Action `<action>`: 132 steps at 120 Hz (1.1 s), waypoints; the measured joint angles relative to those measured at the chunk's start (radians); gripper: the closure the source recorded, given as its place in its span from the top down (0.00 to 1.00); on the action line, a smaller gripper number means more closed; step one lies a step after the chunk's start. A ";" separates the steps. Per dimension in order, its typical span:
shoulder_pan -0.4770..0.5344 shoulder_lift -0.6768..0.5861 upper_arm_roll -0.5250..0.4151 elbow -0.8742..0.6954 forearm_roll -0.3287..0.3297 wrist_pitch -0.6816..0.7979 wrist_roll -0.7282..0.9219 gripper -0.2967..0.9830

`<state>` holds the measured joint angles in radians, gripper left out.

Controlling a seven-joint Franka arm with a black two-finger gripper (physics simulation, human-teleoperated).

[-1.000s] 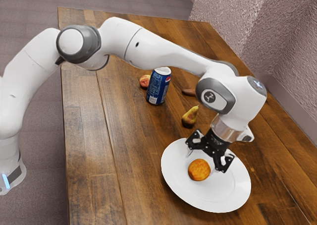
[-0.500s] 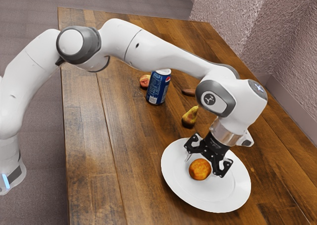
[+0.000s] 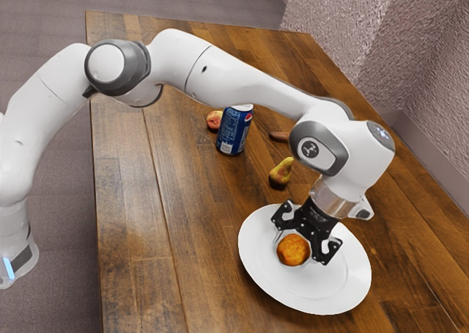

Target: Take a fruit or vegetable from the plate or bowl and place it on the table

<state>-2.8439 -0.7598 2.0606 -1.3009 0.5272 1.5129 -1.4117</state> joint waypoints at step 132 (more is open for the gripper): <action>0.834 0.240 -0.535 -0.278 0.000 -0.231 -0.008 0.42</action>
<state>-2.0095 -0.5196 1.5254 -1.5791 0.5277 1.2818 -1.4197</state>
